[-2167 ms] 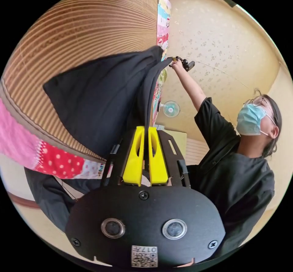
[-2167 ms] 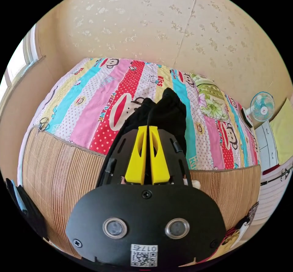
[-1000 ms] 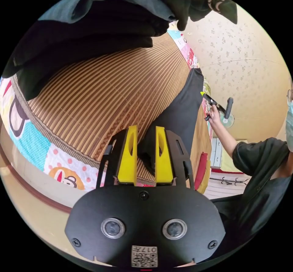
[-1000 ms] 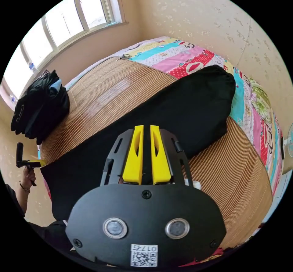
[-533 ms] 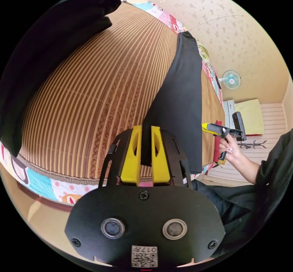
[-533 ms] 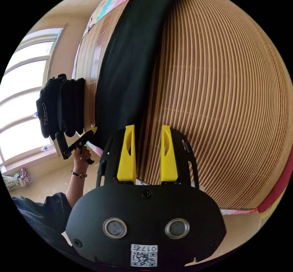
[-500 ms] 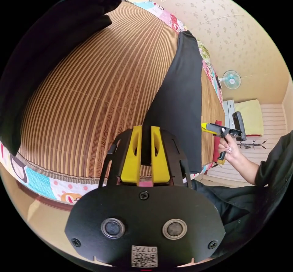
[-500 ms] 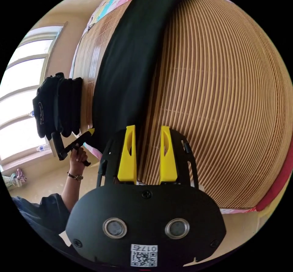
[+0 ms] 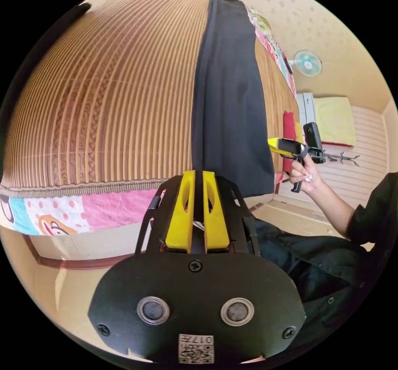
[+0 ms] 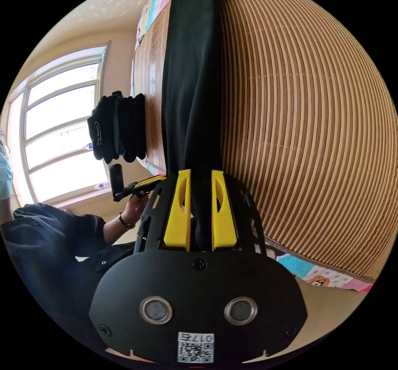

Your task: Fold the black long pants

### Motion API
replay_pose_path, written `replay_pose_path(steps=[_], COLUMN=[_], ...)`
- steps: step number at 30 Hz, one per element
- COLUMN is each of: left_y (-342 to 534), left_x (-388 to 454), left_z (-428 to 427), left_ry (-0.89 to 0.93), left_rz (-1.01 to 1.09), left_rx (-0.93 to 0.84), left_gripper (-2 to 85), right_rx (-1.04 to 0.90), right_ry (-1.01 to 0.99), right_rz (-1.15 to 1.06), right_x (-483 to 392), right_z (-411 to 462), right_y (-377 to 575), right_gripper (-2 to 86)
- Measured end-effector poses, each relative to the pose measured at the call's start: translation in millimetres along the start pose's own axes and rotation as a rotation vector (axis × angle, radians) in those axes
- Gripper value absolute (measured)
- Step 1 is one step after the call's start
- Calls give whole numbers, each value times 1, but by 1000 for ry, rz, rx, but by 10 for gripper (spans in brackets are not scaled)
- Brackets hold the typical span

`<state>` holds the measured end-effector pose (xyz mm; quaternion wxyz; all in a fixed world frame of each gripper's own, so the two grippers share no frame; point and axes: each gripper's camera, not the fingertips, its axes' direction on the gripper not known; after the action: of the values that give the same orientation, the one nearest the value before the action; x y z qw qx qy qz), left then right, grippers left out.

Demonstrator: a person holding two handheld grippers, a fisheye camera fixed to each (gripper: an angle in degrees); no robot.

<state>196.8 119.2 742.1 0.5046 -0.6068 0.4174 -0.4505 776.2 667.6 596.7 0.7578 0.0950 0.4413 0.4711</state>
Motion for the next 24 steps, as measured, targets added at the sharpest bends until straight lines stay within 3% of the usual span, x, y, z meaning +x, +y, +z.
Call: replay_pose_path(steps=[4, 7, 10, 12, 15, 19, 24], left_y=[-13, -41, -113, -170, -264, -370, -412], left_x=[-32, -58, -84, -99, -114, -112, -129], left_z=[10, -38, -50, -41, -33, -30, 3], left_ry=[44, 55, 160, 210, 327, 181, 200], left_rz=[-45, -47, 11, 29, 68, 127, 157], left_rx=[-104, 93, 151, 137, 169, 221, 226], left_gripper=[77, 110, 122, 135, 150, 158, 126], right_rx=[5, 120, 284, 344, 388, 430, 533], right_ry=[44, 91, -49, -191, -243, -194, -232], right_rz=[80, 103, 89, 50, -22, -88, -130], right_x=[2, 1, 5, 9, -3, -35, -69], right_z=[-37, -85, -135, -161, -184, -213, -232], right_y=[35, 42, 19, -24, -90, -162, -209], right_gripper=[75, 82, 105, 128, 140, 145, 140])
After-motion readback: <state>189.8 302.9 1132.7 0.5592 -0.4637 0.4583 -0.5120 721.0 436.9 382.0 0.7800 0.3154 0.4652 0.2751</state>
